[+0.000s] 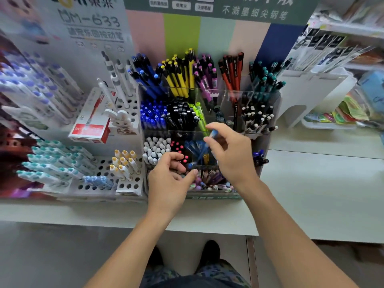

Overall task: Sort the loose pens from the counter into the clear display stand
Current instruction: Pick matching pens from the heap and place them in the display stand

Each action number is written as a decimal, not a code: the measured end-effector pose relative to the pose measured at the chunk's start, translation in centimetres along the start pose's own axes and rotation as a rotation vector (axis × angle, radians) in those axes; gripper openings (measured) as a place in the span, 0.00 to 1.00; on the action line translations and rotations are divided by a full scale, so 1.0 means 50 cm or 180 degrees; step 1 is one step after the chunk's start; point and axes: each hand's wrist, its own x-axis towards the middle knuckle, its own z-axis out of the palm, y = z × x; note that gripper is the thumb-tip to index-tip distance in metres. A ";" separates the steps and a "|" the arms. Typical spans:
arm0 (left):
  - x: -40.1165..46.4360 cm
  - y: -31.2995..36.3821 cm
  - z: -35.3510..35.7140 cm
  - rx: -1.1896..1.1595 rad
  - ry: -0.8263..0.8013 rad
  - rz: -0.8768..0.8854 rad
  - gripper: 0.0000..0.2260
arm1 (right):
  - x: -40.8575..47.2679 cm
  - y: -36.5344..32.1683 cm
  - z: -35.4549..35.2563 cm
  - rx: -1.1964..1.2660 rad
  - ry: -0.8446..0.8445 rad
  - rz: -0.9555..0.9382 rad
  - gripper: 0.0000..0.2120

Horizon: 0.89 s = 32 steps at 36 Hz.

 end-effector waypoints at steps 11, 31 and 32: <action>0.049 -0.008 0.006 0.1576 -0.0470 0.0741 0.15 | 0.016 0.015 0.019 -0.1047 -0.0799 -0.0204 0.16; 0.070 0.008 0.043 0.1814 -0.0257 0.1212 0.10 | -0.052 0.014 -0.072 0.0002 0.1086 -0.0220 0.13; 0.071 0.009 0.045 0.1811 -0.0238 0.1197 0.10 | -0.050 0.007 -0.096 0.0041 0.1438 -0.0295 0.13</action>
